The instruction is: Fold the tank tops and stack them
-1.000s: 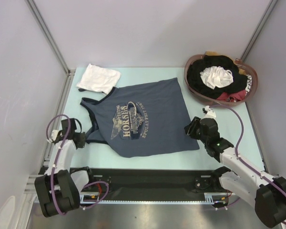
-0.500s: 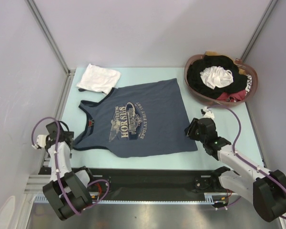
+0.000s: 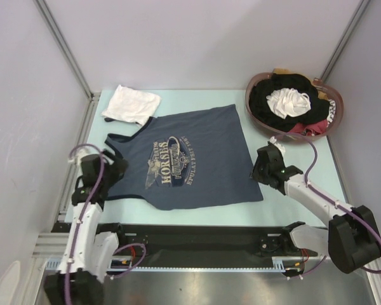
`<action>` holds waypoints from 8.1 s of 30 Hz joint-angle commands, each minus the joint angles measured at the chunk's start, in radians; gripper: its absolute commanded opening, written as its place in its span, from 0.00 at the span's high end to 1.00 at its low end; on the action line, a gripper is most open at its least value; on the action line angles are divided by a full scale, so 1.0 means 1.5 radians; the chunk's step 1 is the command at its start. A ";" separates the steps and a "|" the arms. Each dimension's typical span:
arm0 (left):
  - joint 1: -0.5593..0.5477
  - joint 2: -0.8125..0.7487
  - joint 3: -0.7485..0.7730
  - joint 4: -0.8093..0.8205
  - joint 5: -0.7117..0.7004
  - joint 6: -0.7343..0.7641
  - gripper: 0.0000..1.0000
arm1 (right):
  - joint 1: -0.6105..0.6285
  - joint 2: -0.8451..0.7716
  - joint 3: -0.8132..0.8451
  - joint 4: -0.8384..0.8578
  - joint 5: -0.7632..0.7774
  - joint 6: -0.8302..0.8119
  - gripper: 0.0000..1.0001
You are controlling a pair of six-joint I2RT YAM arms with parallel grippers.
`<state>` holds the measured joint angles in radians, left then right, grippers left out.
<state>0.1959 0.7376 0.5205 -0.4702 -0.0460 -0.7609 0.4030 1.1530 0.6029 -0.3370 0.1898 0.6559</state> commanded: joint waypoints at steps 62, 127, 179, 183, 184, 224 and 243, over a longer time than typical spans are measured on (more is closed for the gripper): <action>-0.832 0.278 0.020 -0.112 -0.334 -0.346 0.55 | -0.035 -0.092 -0.088 -0.158 -0.011 0.189 1.00; -0.510 0.362 0.251 -0.166 -0.123 0.074 1.00 | -0.074 0.213 0.267 -0.118 0.045 0.018 1.00; -0.407 0.397 0.303 -0.055 -0.201 0.143 0.21 | -0.108 0.276 0.275 0.137 -0.120 -0.067 0.45; -0.412 0.379 0.271 -0.044 -0.174 0.155 0.26 | -0.105 0.258 0.218 0.149 -0.152 -0.078 0.55; -0.412 0.378 0.262 -0.036 -0.173 0.159 0.27 | -0.105 0.258 0.205 0.157 -0.152 -0.080 0.54; -0.412 0.471 0.304 0.001 -0.179 0.181 0.34 | -0.131 0.431 0.380 0.184 -0.155 -0.028 1.00; -0.412 0.543 0.342 0.031 -0.152 0.198 0.43 | -0.137 0.517 0.449 0.185 -0.160 -0.030 0.77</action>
<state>-0.4206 1.5436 0.9962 -0.4511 -0.2832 -0.4843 0.2016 1.8988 1.2198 -0.0780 -0.0620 0.6064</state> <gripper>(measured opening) 0.578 0.217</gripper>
